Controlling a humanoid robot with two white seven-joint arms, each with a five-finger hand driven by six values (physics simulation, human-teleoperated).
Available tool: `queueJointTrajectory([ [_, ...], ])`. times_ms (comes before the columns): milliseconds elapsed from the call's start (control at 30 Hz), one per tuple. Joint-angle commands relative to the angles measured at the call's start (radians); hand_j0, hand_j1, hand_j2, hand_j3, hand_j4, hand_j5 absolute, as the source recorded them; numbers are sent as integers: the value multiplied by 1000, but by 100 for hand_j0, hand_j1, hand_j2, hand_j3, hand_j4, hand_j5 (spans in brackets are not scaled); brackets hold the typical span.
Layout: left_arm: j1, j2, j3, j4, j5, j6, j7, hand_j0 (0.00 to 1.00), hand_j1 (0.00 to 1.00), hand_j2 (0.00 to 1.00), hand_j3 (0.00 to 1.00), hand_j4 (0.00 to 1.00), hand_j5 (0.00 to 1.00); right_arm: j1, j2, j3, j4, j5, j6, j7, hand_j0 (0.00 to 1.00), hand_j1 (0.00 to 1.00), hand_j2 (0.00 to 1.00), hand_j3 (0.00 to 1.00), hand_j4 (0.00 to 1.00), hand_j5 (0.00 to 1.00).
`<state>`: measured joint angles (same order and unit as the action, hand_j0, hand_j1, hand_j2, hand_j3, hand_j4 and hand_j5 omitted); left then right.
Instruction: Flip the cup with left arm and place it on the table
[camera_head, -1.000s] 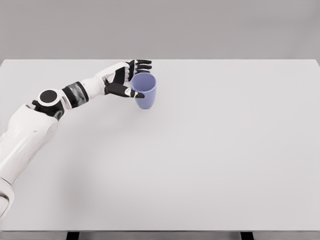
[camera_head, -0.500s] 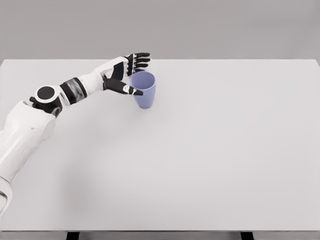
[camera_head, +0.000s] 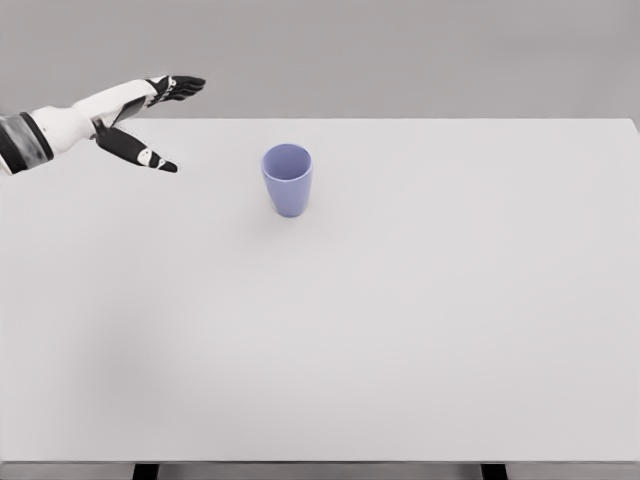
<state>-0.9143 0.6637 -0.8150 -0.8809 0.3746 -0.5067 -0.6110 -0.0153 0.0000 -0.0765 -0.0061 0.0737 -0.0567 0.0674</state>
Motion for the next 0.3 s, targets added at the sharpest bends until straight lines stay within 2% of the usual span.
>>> queueJointTrajectory([
  [0,0,82,-35,2,-140,-104,0,100,100,100,100,100,100,0,0,1,0,0,0,0,100,100,100,100,100,100],
  [133,34,86,-47,3,-141,-104,0,100,100,100,100,100,100,0,0,0,0,0,0,0,100,100,100,100,100,100],
  [267,34,86,-49,11,-143,-104,0,100,100,100,100,100,100,2,0,0,0,0,0,0,100,100,100,100,100,100],
])
